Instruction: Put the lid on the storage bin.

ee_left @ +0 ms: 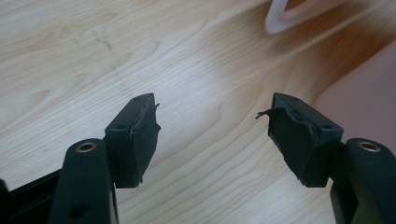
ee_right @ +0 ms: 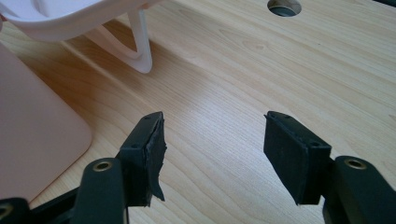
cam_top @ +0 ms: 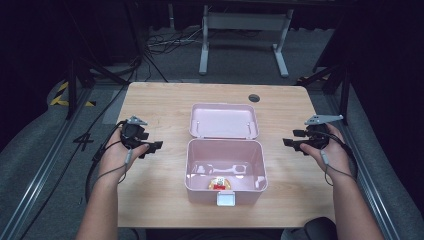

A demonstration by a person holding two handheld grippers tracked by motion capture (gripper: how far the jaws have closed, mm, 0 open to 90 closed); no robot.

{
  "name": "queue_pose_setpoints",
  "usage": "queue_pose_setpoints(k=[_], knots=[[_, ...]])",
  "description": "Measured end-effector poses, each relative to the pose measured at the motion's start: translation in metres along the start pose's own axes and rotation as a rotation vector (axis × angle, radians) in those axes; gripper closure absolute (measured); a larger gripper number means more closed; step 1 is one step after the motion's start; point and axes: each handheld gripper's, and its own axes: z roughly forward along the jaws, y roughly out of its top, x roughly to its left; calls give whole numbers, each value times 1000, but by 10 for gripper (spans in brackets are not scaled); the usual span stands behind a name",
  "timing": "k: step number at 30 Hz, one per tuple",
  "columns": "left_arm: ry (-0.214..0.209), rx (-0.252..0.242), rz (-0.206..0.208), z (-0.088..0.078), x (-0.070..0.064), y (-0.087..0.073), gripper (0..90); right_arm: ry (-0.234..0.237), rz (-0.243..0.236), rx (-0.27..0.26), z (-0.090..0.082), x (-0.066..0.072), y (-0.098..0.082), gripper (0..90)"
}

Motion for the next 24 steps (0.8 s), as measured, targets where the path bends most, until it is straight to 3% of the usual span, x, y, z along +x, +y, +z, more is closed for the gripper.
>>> queue_pose_setpoints(k=[1, 5, 9, 13, 15, 16, 17, 19, 20, 24], knots=[[-3, -7, -9, -1, -1, 2, 322, -1, 1, 1, 0, 0, 0, 397], [7, -17, 27, -2, -7, 11, 346, -6, -2, 12, 0, 2, -3, 397], [-31, -55, 35, -2, -10, 23, 361, -7, -8, 21, 2, 6, -5, 397], [-21, -70, 62, -1, -11, 32, 365, -5, -13, 15, 0, 9, -6, 397], [-44, -94, 56, 0, -12, 38, 369, -9, -17, 19, 0, 10, -6, 397], [-116, -128, 29, 1, -13, 44, 373, -9, -19, 17, 1, 10, -7, 397], [-136, -137, 24, 2, -14, 47, 373, -6, -18, 20, 1, 11, -8, 397], [-128, -144, 35, 3, -16, 51, 373, -2, -23, 28, 2, 11, -10, 397], [-88, -136, 68, 4, -18, 58, 372, -2, -24, 32, 2, 11, -11, 397], [-69, -137, 106, 8, -22, 72, 359, -4, -26, 36, 1, 13, -14, 397]])
